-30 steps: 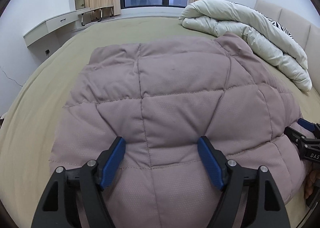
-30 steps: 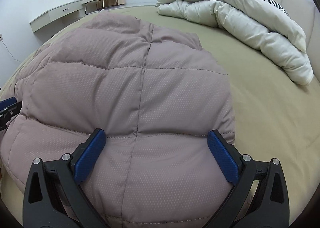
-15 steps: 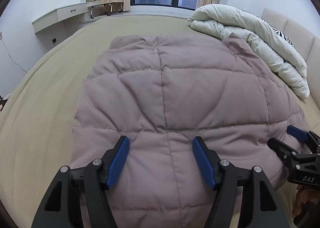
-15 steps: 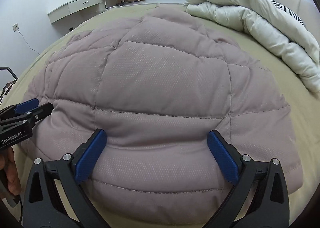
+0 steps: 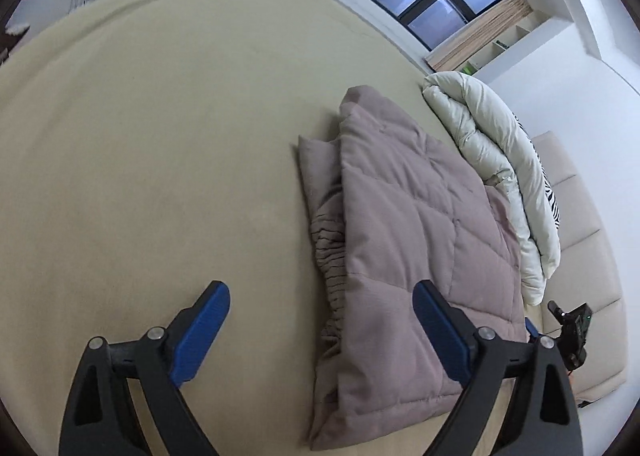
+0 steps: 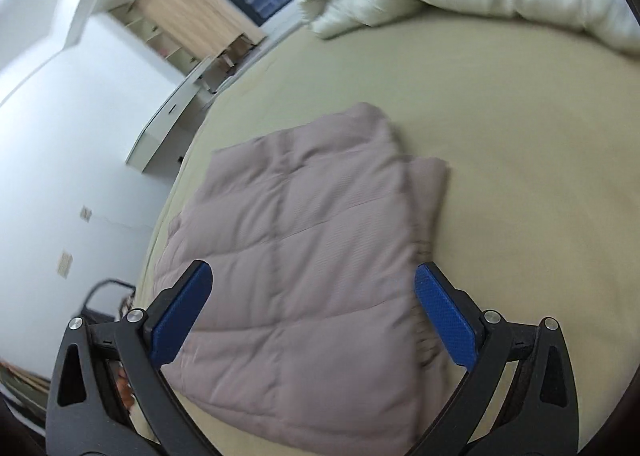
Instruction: Fold large clothes
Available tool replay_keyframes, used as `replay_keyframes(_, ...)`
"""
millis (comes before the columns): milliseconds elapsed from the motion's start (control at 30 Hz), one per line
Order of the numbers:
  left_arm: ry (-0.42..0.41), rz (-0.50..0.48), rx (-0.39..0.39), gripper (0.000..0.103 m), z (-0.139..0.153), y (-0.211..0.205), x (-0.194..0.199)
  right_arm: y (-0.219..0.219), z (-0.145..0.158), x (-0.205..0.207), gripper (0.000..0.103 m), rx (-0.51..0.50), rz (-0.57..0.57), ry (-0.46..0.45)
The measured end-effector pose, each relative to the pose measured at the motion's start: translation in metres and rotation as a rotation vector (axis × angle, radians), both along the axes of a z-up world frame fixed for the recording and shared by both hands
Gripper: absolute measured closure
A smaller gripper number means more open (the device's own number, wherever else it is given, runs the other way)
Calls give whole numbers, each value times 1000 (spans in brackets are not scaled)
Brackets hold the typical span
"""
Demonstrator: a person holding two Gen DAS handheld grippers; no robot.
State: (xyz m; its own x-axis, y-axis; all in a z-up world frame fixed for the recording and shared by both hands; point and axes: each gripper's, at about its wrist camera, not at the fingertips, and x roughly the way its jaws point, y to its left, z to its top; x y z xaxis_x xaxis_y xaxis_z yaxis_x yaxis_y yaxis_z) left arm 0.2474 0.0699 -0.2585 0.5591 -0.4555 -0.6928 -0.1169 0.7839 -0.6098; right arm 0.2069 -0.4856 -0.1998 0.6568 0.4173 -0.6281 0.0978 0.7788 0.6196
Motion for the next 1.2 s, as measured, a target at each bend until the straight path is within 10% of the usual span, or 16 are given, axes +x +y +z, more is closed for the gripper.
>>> replay_keyframes(233,51,-42,-101,9,-17,-5,25,-16,-67,55,0,133,92,206)
replay_keyframes(533,107,-121,-234,11,-29,-16,69,0,-81,91,0,267,256,127)
replay_keyframes(633,138,-156,-297,26,-35,-25,87,-7,-91,97,0,309,275,117)
replay_keyframes(933,153,-169,-297,35,-41,-39,104,18,-98,147,0,190,359,186)
replay_keyframes(1033,141,-192,-278,60,-33,-44,103,29,-93,149,16,121,361,193)
replay_keyframes(1200,83,-216,-181,72,6,-49,82,51,-57,133,48,-1,324,155)
